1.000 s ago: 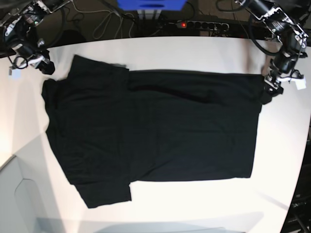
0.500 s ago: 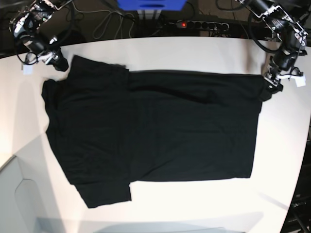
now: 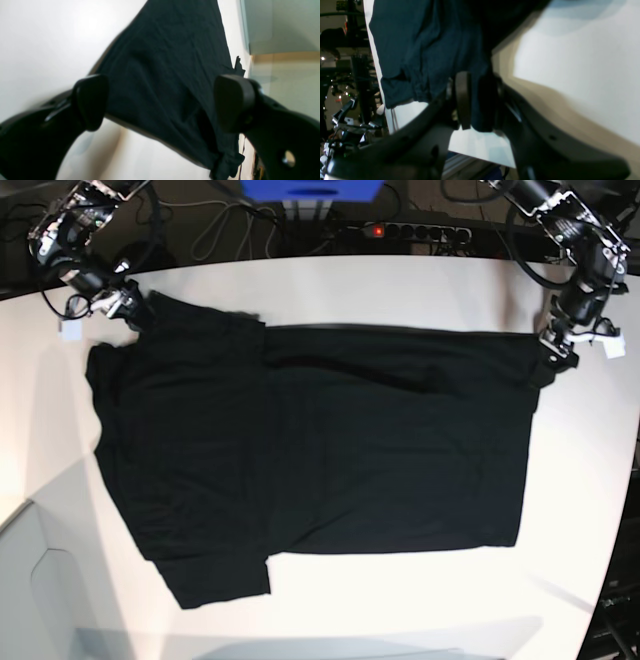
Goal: Fold the T-shirt properly
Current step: 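Open the right gripper and raise it off the shirt, then reach the right gripper to the sleeve side and grasp the shirt edge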
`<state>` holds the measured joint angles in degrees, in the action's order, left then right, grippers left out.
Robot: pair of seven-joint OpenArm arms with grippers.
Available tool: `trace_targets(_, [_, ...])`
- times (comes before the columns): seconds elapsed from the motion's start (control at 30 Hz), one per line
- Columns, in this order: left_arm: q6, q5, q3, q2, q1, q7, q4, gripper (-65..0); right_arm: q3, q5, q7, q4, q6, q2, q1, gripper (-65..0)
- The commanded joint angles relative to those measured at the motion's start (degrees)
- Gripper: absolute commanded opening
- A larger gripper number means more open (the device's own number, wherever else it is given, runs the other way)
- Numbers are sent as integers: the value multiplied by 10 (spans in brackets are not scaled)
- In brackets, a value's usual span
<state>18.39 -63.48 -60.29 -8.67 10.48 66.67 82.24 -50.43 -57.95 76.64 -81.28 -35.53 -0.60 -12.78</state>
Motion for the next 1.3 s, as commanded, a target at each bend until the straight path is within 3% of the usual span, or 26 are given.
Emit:
trace_targets(0.0, [1,-14,-2,-9,-3,-3,11,0,7,52,34,3,7,-1,-10,-507])
trace_targets(0.3, [1,-14,-1,-9,-3,-4,11,0,9,52,34,3,7,-1,-25,-515])
trace_targets(0.47, [1,-14,-1,-9,-4,-3,11,0,10,52,34,3,7,-1,-20,-650])
trace_targets(0.67, [1,-14,-1,-9,-3,-3,11,0,53,52,34,-5,7,6,-14,-650])
trace_targets(1.0, [1,-14,-1,-9,-3,0,11,0,117,53,34,-191,7,15,14,-650])
trace_targets(1.27, [1,-14,-1,-9,-3,0,11,0,176,54,34,-132,7,14,85,-650])
